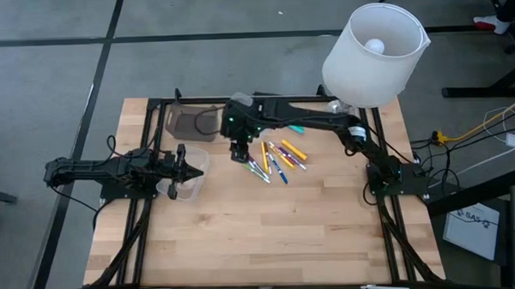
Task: Pick & Place Markers
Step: Put the blue marker into the black bin
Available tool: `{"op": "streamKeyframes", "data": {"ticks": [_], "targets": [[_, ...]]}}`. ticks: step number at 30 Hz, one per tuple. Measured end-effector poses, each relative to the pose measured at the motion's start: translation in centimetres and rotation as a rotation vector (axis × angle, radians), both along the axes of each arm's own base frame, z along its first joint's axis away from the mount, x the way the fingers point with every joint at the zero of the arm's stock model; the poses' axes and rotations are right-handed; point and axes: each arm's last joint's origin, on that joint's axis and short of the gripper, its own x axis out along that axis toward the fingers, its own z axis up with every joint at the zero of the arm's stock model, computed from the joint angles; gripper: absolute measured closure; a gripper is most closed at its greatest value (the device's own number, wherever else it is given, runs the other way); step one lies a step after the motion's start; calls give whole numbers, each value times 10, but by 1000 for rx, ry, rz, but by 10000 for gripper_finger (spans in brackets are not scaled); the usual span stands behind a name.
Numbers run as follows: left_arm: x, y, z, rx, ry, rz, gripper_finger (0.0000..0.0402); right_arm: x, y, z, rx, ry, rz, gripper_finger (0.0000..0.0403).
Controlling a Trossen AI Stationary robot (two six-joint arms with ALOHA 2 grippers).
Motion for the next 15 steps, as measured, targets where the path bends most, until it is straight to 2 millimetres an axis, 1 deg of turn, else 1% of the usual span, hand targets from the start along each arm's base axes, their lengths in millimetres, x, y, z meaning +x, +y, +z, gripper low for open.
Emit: {"op": "streamKeyframes", "data": {"ticks": [3, 7, 9, 12, 15], "targets": [[0, 0, 0, 0, 0, 0, 395, -3, 10, 4, -11, 0, 23, 222], [0, 0, 0, 0, 0, 0, 395, -15, 20, 7, -35, 13, 32, 222], [0, 0, 0, 0, 0, 0, 395, -22, 24, 3, -55, 27, 27, 222], [0, 0, 0, 0, 0, 0, 395, -36, 31, -8, -77, 14, 18, 222], [0, 0, 0, 0, 0, 0, 395, -56, 39, -18, -71, -62, 10, 222]]}}
